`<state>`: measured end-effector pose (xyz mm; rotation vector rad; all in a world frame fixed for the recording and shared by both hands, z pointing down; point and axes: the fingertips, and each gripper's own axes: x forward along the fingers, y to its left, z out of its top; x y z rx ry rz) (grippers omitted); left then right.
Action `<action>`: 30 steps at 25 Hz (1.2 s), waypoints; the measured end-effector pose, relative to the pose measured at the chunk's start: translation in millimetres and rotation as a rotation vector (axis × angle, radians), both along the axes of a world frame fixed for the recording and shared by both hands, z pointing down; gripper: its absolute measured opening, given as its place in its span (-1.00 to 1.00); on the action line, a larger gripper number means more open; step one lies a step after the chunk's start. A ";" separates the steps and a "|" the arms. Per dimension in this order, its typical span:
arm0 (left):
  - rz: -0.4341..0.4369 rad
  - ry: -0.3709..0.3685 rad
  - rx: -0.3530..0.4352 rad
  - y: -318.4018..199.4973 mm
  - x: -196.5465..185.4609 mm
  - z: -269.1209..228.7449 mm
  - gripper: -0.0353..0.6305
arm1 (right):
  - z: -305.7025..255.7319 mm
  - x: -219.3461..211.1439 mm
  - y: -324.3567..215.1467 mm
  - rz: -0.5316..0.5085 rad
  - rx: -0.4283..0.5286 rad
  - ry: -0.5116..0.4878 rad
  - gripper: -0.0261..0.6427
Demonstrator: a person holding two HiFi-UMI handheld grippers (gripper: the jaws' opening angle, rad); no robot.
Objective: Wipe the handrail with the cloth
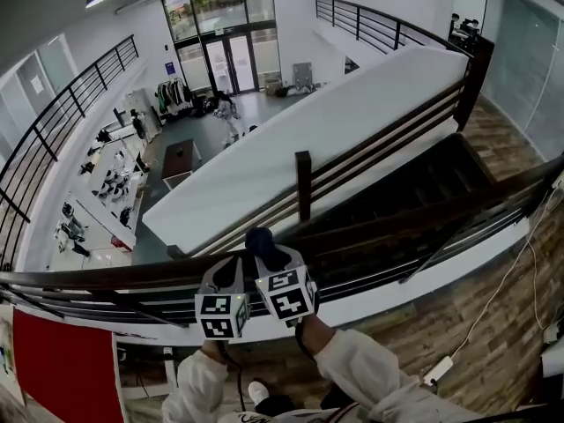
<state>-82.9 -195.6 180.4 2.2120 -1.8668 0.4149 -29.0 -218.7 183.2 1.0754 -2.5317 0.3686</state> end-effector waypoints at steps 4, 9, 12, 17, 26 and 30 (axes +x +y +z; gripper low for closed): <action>-0.004 0.021 -0.004 -10.0 31.0 0.7 -0.88 | -0.3 33.8 -10.9 0.013 -0.005 0.001 -0.65; 0.004 0.024 -0.017 -19.8 67.4 3.2 -0.88 | 0.6 70.8 -25.0 0.021 -0.006 0.001 -0.65; 0.009 0.027 -0.016 -25.7 86.9 3.2 -0.88 | 0.2 89.5 -30.0 0.026 -0.007 0.004 -0.65; 0.019 0.016 -0.026 -37.5 118.5 5.0 -0.88 | 0.8 118.4 -41.5 0.032 -0.012 0.002 -0.65; -0.013 -0.019 -0.024 -46.7 164.4 4.6 -0.88 | 0.4 153.0 -49.4 -0.022 -0.003 0.001 -0.65; -0.018 -0.025 -0.012 -49.9 182.3 1.6 -0.88 | 0.0 169.8 -56.7 -0.013 0.003 0.001 -0.65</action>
